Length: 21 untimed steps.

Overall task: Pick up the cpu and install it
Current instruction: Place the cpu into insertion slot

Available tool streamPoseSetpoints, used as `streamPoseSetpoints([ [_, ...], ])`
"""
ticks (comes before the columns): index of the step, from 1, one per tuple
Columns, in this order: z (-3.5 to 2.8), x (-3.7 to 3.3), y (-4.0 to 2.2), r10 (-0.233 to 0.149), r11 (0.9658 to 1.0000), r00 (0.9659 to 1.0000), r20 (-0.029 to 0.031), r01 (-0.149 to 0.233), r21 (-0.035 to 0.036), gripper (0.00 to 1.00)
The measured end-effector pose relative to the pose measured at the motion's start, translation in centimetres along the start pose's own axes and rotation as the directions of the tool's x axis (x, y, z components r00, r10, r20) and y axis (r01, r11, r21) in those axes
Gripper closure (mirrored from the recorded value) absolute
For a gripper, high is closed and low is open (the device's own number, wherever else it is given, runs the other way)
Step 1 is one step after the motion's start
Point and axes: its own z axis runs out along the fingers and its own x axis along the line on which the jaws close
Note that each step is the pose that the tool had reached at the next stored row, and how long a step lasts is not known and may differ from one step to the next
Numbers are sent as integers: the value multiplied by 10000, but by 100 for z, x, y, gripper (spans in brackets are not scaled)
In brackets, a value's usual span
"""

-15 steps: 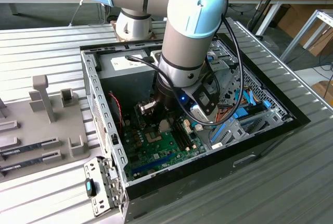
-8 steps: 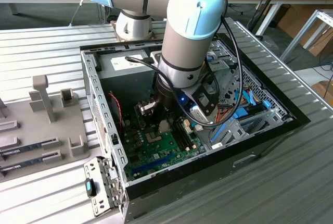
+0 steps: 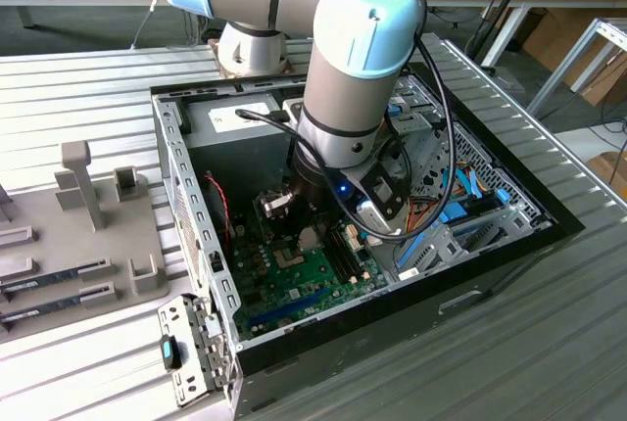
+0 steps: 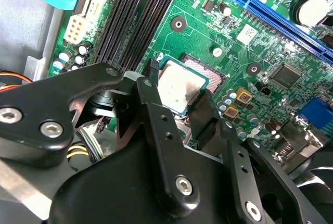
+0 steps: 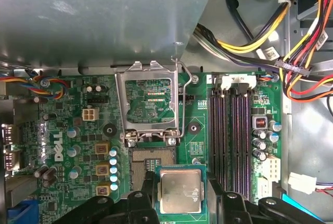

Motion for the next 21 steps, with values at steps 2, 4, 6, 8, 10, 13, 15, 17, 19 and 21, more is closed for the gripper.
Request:
streamPoseSetpoints([
  [2,5,0,0,0,10000,10000,0,0,0,53],
  [4,10,0,0,1,10000,10000,0,-1,0,53],
  [6,15,1,1,0,10000,10000,0,0,1,53],
  [8,20,1,1,0,10000,10000,0,0,0,53],
  [10,25,1,1,1,10000,10000,0,-1,0,53],
  [13,34,1,1,1,10000,10000,0,-1,0,53],
  [15,40,1,2,1,10000,10000,1,-1,-1,53],
  [17,45,1,2,1,10000,10000,0,-1,0,53],
  [19,52,2,2,1,10000,10000,0,-1,-1,53],
  [21,56,2,2,0,10000,10000,0,0,0,53],
])
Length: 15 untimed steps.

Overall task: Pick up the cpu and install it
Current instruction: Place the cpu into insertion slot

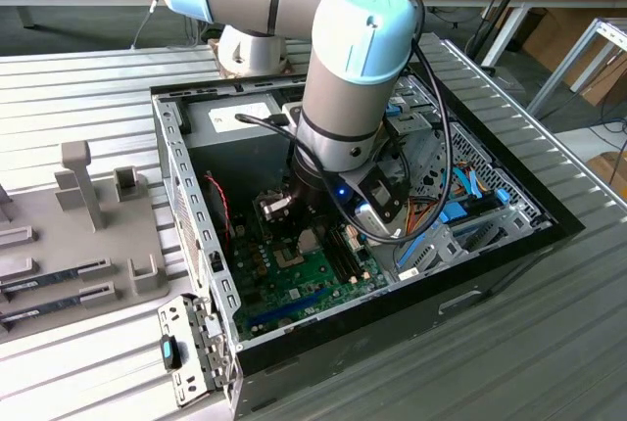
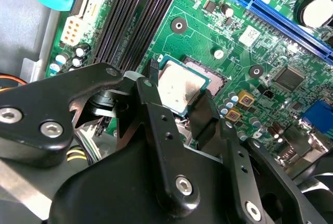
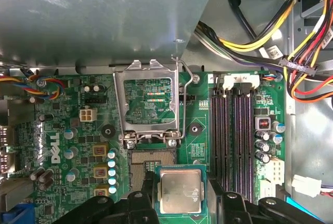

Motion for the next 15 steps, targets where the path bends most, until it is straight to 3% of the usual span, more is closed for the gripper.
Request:
streamPoseSetpoints([
  [15,46,1,2,0,10000,10000,0,0,-1,53],
])
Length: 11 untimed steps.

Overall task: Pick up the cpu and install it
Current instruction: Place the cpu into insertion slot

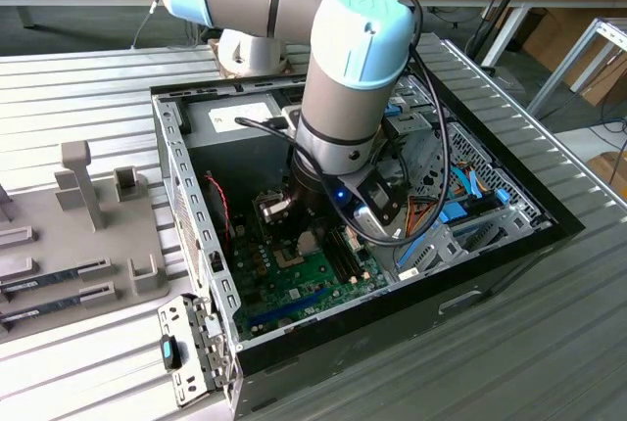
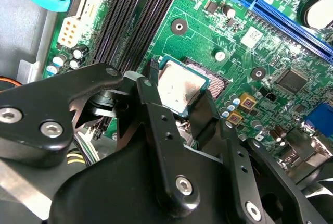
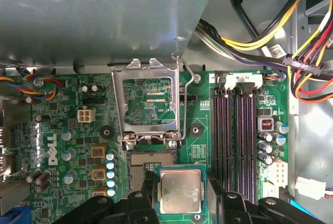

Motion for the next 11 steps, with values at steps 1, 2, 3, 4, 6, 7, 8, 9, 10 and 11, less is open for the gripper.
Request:
streamPoseSetpoints([
  [1,2,0,0,0,10000,10000,-1,0,1,53],
  [2,5,0,0,0,10000,10000,0,0,0,53],
  [3,8,0,0,0,10000,10000,0,0,0,53],
  [4,11,0,0,0,10000,10000,0,0,0,53],
  [6,17,1,1,0,10000,10000,0,0,0,53],
  [7,20,1,1,0,10000,10000,0,0,0,53],
  [8,23,1,1,0,10000,10000,0,0,0,53],
  [9,25,1,1,0,10000,10000,0,0,0,53],
  [10,30,1,1,0,10000,10000,0,0,1,53],
  [11,34,1,1,0,10000,10000,0,0,0,53],
])
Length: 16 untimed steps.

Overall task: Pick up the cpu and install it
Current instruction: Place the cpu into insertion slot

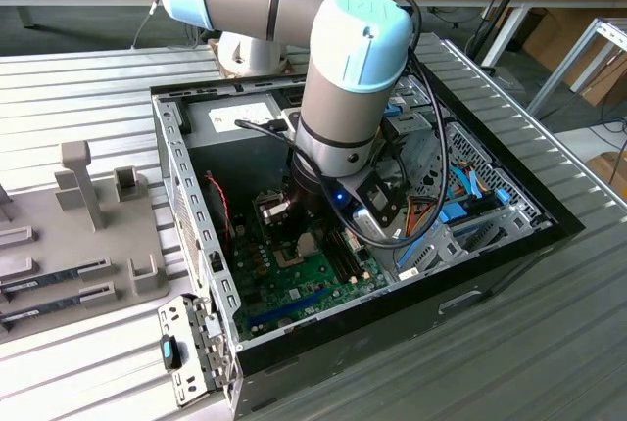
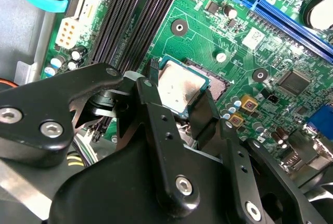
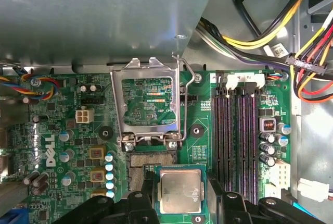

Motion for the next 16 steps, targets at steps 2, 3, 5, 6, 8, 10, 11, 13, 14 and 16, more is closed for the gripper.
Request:
streamPoseSetpoints([
  [2,5,0,0,0,10000,10000,0,0,-1,53],
  [3,8,0,0,0,10000,10000,0,0,-1,53],
  [5,14,0,1,0,10000,10000,0,0,0,53],
  [6,17,1,1,0,10000,10000,0,0,-1,53],
  [8,22,1,1,-1,10000,10000,0,1,-1,53],
  [10,28,1,1,0,10000,10000,0,0,0,53],
  [11,31,1,1,0,10000,10000,0,0,0,53],
  [13,37,1,1,0,10000,10000,0,0,0,53],
  [14,42,1,2,0,10000,10000,0,0,0,53],
  [16,53,1,2,0,10000,10000,0,0,0,53],
])
